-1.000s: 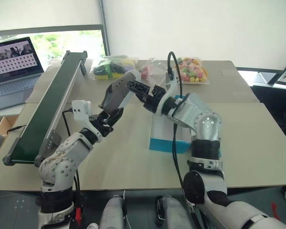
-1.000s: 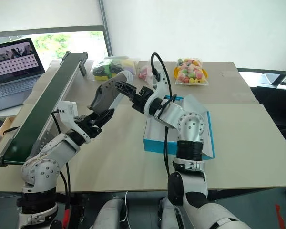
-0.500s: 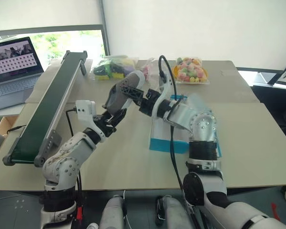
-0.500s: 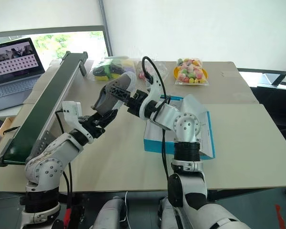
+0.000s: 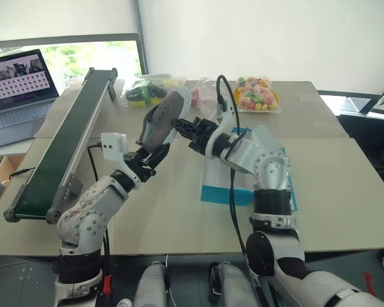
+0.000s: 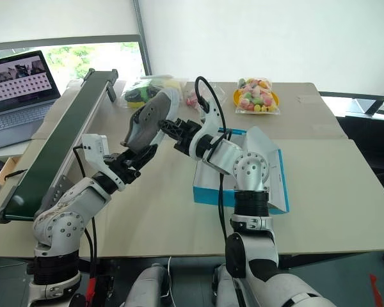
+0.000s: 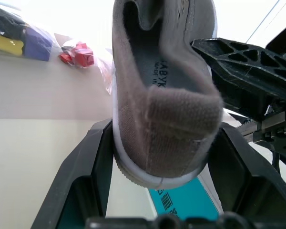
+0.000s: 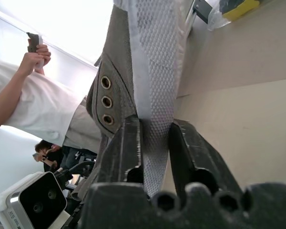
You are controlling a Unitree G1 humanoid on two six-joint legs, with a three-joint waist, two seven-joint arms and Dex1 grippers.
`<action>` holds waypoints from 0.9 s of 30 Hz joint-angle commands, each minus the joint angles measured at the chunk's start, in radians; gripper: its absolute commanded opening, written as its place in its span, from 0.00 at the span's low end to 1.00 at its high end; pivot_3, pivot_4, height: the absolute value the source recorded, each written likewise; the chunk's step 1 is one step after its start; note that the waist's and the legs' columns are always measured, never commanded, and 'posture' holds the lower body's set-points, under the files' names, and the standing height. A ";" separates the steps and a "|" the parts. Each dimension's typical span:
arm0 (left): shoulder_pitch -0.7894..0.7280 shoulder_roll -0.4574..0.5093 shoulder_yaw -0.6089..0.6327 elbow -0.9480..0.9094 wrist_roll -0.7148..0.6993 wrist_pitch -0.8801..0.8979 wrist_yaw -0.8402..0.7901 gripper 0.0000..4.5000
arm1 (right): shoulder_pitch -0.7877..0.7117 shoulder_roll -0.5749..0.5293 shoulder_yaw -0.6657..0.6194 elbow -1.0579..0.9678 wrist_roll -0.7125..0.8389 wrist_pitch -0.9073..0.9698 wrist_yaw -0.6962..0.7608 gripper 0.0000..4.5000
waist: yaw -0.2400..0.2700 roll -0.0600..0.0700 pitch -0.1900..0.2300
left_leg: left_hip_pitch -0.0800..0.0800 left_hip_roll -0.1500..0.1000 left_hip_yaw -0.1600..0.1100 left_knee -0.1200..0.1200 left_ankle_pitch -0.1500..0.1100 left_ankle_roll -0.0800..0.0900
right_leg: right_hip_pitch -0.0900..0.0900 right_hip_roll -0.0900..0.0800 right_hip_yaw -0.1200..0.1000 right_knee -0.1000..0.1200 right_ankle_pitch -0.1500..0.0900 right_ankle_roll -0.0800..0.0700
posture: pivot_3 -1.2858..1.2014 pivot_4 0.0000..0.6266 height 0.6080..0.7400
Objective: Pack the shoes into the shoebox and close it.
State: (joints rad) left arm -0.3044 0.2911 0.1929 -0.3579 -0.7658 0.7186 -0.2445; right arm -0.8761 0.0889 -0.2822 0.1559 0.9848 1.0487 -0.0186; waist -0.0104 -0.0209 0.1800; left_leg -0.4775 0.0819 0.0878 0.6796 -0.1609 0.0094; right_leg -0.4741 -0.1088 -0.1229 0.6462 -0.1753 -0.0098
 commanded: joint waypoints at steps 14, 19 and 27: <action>0.004 0.023 -0.083 -0.014 0.119 -0.074 -0.087 0.98 | -0.030 0.029 -0.032 -0.108 0.049 -0.089 -0.058 0.06 | 0.001 0.000 0.000 | 0.000 0.000 0.000 0.000 0.000 0.000 | 0.000 0.000 0.000 -0.001 0.000 0.000 | 0.52 0.24 0.55; 0.035 0.080 -0.113 -0.018 0.164 -0.083 -0.148 0.98 | -0.089 -0.188 -0.082 -0.062 0.017 0.024 -0.128 0.06 | 0.006 0.002 0.002 | 0.000 0.000 0.000 0.000 -0.001 -0.001 | 0.000 0.000 0.000 -0.001 0.000 0.000 | 0.52 0.24 0.55; 0.049 0.063 -0.129 -0.005 0.183 -0.091 -0.166 0.98 | -0.151 -0.561 -0.008 0.025 -0.049 0.423 -0.080 0.06 | 0.017 0.005 0.003 | -0.001 -0.004 0.002 -0.002 0.000 0.003 | 0.000 -0.004 0.002 -0.005 -0.001 -0.001 | 0.52 0.24 0.55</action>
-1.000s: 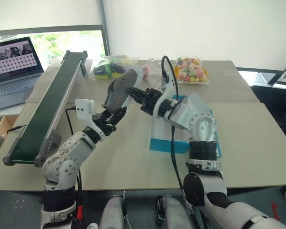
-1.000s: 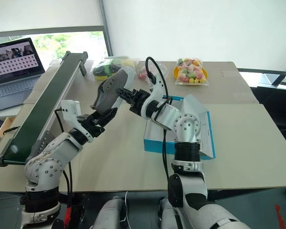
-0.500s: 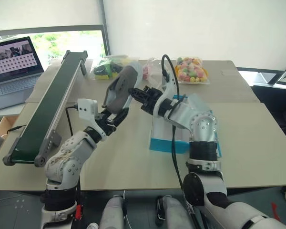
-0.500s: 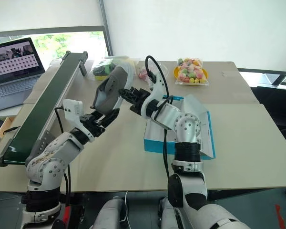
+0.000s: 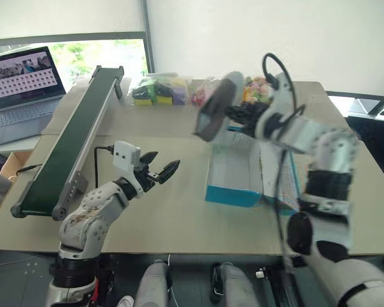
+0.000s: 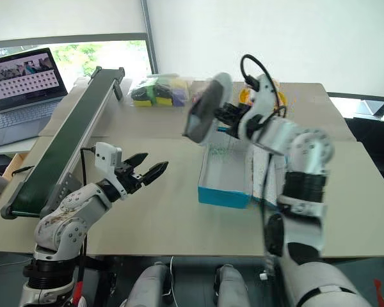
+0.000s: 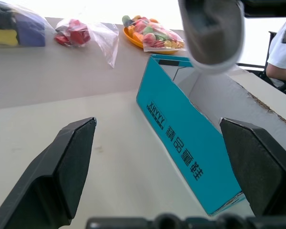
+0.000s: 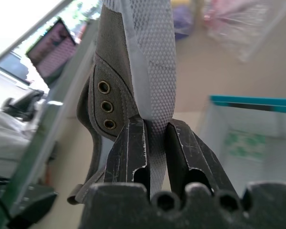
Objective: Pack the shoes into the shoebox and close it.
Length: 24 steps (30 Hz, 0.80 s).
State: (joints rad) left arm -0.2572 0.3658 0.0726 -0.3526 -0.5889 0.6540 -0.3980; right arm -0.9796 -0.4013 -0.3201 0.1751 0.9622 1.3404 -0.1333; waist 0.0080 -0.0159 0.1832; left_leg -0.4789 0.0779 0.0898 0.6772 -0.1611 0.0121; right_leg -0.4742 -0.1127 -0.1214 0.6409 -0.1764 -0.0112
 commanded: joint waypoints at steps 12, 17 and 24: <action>0.021 -0.049 -0.006 -0.020 0.032 -0.032 -0.003 0.98 | -0.004 -0.152 0.253 0.089 -0.260 0.195 0.204 0.06 | -0.007 0.001 0.000 | 0.001 0.000 -0.002 0.000 0.003 0.005 | 0.000 0.001 0.000 0.001 0.001 0.002 | 0.52 0.24 0.55; 0.037 -0.052 0.005 -0.045 0.032 -0.025 0.005 0.98 | -0.004 -0.133 0.304 0.149 -0.354 0.165 0.254 0.06 | -0.004 0.001 0.001 | 0.000 -0.001 -0.002 0.000 0.001 0.003 | 0.000 0.000 0.000 0.000 0.001 0.002 | 0.52 0.24 0.55; 0.047 -0.049 0.014 -0.058 0.029 -0.023 0.012 1.00 | -0.032 -0.079 0.262 0.174 -0.432 0.135 0.267 0.53 | 0.001 0.001 0.000 | 0.000 -0.001 -0.002 0.000 0.003 0.005 | 0.000 0.000 -0.001 0.001 0.001 0.002 | 0.52 0.24 0.55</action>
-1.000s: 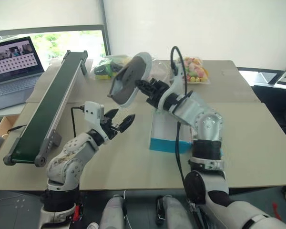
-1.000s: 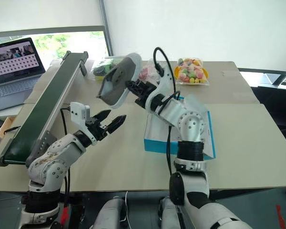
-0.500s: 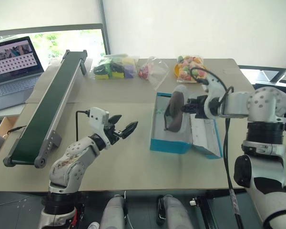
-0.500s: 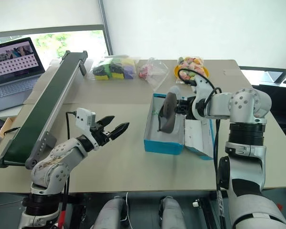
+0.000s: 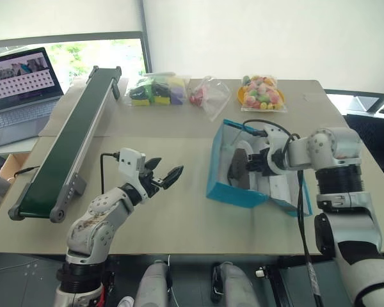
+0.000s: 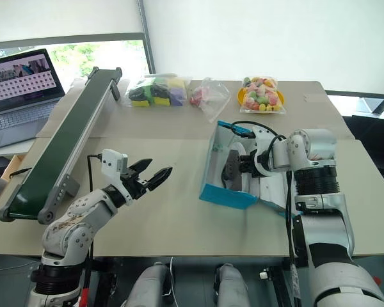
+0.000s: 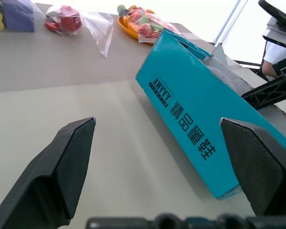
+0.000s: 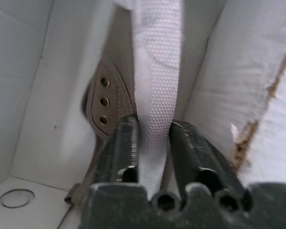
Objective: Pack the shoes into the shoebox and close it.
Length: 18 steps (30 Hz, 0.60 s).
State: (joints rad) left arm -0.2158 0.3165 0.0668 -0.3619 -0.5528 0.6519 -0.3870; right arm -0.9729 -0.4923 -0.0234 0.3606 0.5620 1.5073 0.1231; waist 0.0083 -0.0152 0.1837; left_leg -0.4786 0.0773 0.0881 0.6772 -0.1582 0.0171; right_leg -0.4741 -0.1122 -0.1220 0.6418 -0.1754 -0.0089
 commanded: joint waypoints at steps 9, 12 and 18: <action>-0.011 0.001 0.057 -0.023 -0.005 -0.031 0.013 1.00 | -0.141 0.022 0.044 -0.202 -0.105 -0.161 0.076 0.67 | 0.000 0.001 0.001 | 0.000 0.000 0.000 0.000 -0.002 -0.004 | -0.001 0.000 0.000 0.001 0.000 0.000 | 0.52 0.24 0.55; -0.021 0.005 0.111 0.027 0.040 -0.084 0.053 1.00 | -0.142 -0.003 0.119 -0.319 -0.141 -0.268 0.138 0.67 | 0.001 0.002 0.001 | 0.000 0.001 -0.001 0.000 -0.002 -0.004 | -0.001 0.001 0.000 0.000 0.000 0.000 | 0.52 0.24 0.55; -0.053 0.034 0.282 0.153 0.157 -0.222 0.221 1.00 | 0.021 0.019 0.198 -0.608 -0.115 -0.602 0.383 0.67 | 0.000 0.001 0.001 | 0.000 0.002 0.000 0.000 0.000 0.000 | -0.001 0.002 -0.001 0.000 0.000 0.000 | 0.52 0.24 0.55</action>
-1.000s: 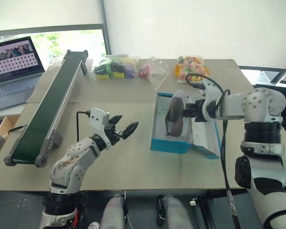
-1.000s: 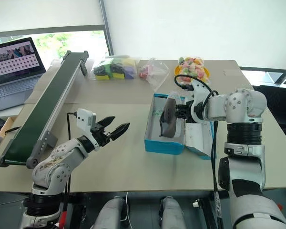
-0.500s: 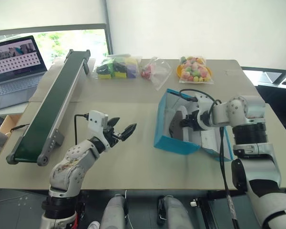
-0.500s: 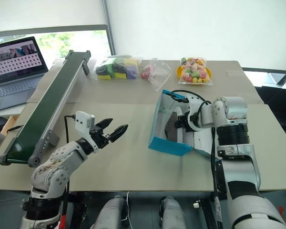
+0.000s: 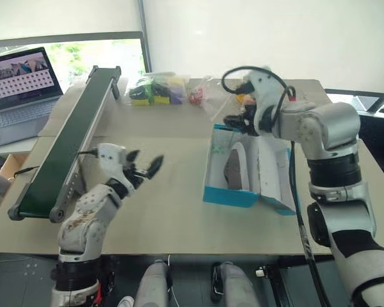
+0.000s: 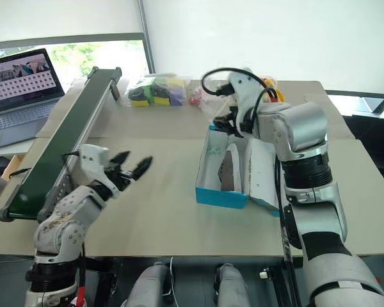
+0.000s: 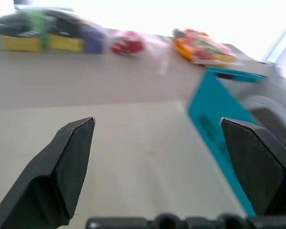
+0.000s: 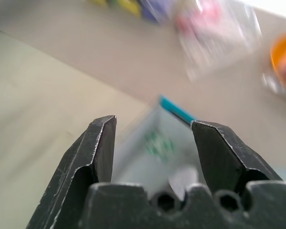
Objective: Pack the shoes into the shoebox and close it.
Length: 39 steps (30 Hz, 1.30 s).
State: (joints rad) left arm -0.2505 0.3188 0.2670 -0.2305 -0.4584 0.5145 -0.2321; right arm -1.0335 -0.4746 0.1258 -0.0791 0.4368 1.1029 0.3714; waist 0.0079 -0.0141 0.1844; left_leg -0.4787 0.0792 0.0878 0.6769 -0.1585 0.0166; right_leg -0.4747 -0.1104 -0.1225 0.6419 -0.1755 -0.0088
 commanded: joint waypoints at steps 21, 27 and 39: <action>0.040 0.181 0.233 0.226 0.115 -0.132 0.049 1.00 | 0.451 0.160 0.182 -0.154 -0.070 -0.537 0.333 0.98 | 0.004 -0.004 -0.001 | 0.001 0.002 0.002 0.001 -0.005 -0.008 | 0.000 -0.002 -0.001 0.000 -0.002 -0.003 | 0.52 0.24 0.55; 0.043 0.188 0.223 0.228 0.130 -0.106 0.055 1.00 | 0.442 0.184 0.197 -0.125 -0.144 -0.552 0.292 0.98 | 0.004 -0.004 -0.001 | 0.002 0.002 0.003 0.001 -0.005 -0.008 | 0.000 -0.002 -0.001 0.001 -0.001 -0.002 | 0.52 0.24 0.55; 0.038 0.181 0.222 0.234 0.135 -0.085 0.057 1.00 | 0.453 0.211 0.190 -0.124 -0.175 -0.516 0.268 0.98 | 0.004 -0.004 -0.001 | 0.002 0.002 0.003 0.001 -0.005 -0.009 | 0.000 -0.002 -0.001 0.001 -0.003 -0.005 | 0.52 0.24 0.55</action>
State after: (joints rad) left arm -0.2066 0.4844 0.4836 0.0164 -0.3236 0.4264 -0.1753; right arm -0.5792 -0.2669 0.3350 -0.1759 0.2576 0.5797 0.6441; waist 0.0121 -0.0180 0.1830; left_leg -0.4771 0.0816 0.0905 0.6783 -0.1630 0.0081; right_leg -0.4752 -0.1122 -0.1239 0.6431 -0.1778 -0.0133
